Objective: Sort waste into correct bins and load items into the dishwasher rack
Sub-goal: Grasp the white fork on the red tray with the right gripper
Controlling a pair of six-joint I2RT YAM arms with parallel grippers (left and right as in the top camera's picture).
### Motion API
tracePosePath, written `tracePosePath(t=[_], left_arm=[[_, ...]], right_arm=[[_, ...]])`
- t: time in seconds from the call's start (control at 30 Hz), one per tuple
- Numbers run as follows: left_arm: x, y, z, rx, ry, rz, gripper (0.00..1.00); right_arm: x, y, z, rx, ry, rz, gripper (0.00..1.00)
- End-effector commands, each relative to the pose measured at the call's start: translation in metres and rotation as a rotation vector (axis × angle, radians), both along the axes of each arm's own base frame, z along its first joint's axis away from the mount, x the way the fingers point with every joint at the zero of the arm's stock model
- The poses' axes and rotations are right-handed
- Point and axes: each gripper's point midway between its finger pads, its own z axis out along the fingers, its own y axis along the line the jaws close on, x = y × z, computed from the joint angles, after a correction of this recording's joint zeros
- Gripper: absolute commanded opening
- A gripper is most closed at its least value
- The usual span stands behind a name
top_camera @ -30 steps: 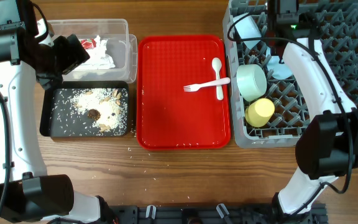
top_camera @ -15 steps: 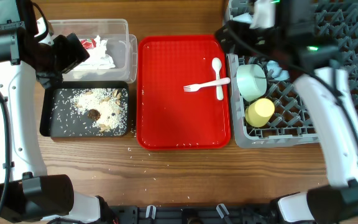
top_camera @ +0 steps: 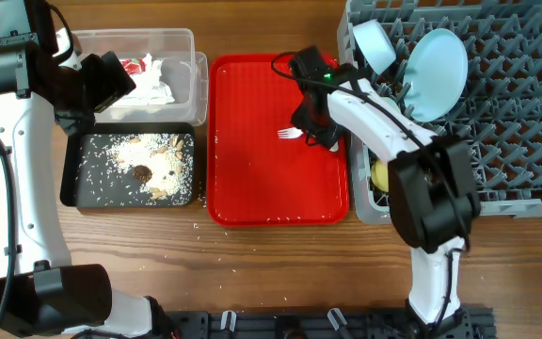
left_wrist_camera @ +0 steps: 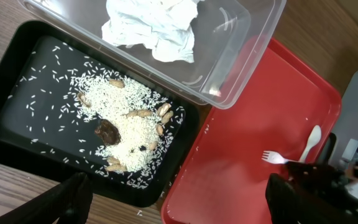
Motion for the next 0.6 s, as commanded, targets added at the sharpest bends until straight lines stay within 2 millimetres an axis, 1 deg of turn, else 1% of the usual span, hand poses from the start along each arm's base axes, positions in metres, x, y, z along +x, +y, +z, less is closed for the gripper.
tracePosePath(t=[0.0, 0.03, 0.1, 0.13, 0.23, 0.37, 0.43, 0.5, 0.57], left_arm=[[-0.001, -0.001, -0.004, -0.005, 0.011, -0.014, 0.91], [-0.001, -0.001, -0.004, -0.005, 0.011, -0.014, 0.91], [-0.001, -0.001, -0.004, -0.005, 0.011, -0.014, 0.9], [-0.001, -0.001, -0.004, -0.005, 0.011, -0.014, 0.91], [0.0, -0.001, -0.003, -0.004, 0.01, -0.014, 0.91], [-0.001, -0.001, -0.004, -0.005, 0.01, -0.014, 0.91], [0.0, -0.001, -0.003, -0.004, 0.007, -0.014, 0.91], [0.001, -0.001, -0.003, -0.004, 0.003, -0.014, 0.91], [0.001, -0.001, -0.003, -0.004, 0.003, -0.013, 0.91]], right_arm=[[0.0, -0.006, -0.027, -0.04, 0.03, -0.024, 0.47], [0.0, -0.007, -0.031, -0.048, 0.031, -0.023, 0.44], [0.004, -0.007, -0.034, -0.06, 0.018, 0.021, 0.33], [0.007, -0.007, -0.034, -0.069, 0.007, 0.045, 0.31], [0.014, -0.006, -0.033, -0.07, -0.024, 0.073, 0.31], [0.018, -0.006, -0.032, -0.076, -0.041, 0.079, 0.4], [0.021, -0.005, -0.031, -0.081, -0.051, 0.117, 0.42], [0.022, -0.005, -0.026, -0.076, -0.065, 0.121, 0.45], [0.03, -0.002, -0.015, -0.065, -0.107, 0.118, 0.45]])
